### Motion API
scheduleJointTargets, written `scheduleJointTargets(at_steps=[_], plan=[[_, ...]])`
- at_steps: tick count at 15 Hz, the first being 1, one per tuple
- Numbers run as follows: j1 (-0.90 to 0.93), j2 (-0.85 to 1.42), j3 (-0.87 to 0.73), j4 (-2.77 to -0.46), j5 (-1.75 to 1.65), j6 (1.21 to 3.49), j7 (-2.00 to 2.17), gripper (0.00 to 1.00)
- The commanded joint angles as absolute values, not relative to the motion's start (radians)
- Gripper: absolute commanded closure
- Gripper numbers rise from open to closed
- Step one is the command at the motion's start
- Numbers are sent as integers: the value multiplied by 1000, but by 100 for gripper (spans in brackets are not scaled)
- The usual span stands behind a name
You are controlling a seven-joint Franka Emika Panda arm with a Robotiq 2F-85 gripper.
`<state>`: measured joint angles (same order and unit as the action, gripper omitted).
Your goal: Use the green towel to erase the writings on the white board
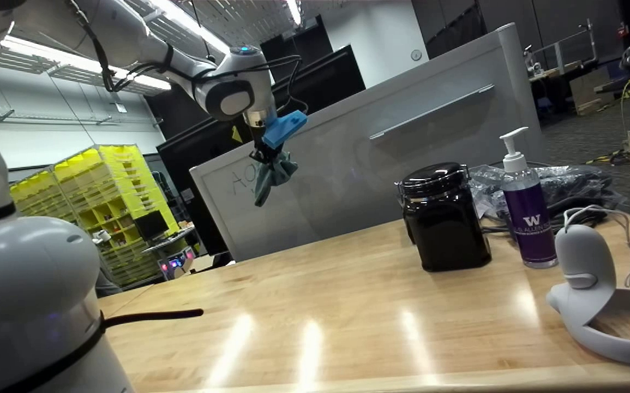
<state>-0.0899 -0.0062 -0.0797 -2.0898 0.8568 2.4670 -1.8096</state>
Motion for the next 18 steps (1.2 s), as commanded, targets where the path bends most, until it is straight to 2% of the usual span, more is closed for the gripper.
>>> scheduleJointTargets(at_steps=[1,18], plan=[[-79,34,-71,-2064,958,2526,-1934,98],[-89,279,-31,-1835,1218,2655,-2231,98]])
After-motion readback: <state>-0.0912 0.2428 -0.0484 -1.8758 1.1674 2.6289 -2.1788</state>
